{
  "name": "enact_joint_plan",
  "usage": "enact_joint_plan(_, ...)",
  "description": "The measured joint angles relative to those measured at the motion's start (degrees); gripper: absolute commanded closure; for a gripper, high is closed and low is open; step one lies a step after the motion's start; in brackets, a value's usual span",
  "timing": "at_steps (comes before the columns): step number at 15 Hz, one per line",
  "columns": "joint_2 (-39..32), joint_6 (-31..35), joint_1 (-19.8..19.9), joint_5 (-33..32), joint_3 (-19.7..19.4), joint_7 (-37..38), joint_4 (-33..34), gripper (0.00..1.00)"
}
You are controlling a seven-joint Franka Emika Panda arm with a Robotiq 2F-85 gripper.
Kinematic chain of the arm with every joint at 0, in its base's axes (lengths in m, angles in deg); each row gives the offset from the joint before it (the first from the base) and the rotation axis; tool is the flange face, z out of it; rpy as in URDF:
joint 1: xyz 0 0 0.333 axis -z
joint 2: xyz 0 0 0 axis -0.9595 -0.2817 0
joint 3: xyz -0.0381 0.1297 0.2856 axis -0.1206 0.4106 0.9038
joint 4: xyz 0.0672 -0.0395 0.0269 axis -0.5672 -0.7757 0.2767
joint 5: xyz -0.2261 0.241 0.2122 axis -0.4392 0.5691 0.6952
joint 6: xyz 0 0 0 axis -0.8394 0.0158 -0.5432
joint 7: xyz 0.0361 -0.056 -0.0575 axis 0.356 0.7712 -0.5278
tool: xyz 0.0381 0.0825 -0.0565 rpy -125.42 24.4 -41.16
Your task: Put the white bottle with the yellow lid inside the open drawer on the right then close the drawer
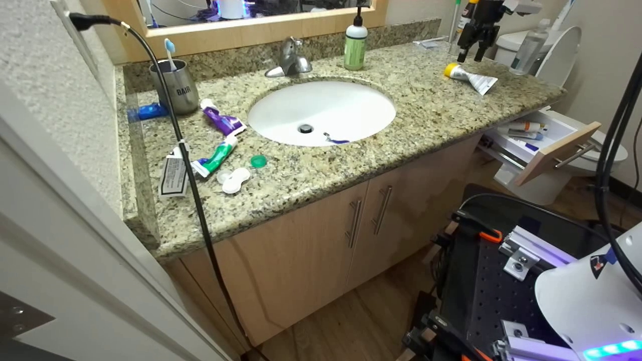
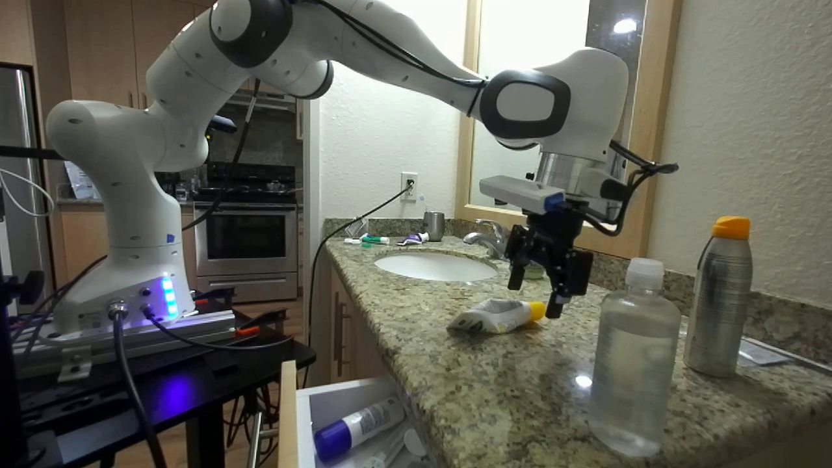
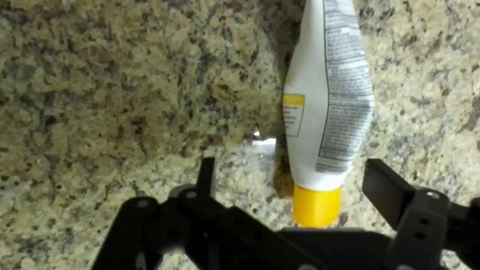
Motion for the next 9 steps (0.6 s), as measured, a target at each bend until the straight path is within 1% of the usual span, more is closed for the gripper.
enact_joint_plan(3,0.09,-3.40,0.83,0.28,0.09,-4.78,-1.99,0.00)
enact_joint_plan(5,0.62,-3.90,1.08,1.16,0.29,-7.98,-3.97,0.00)
enact_joint_plan(9,0.45,-3.78,0.99,1.20,0.31,-7.95,-4.00,0.00)
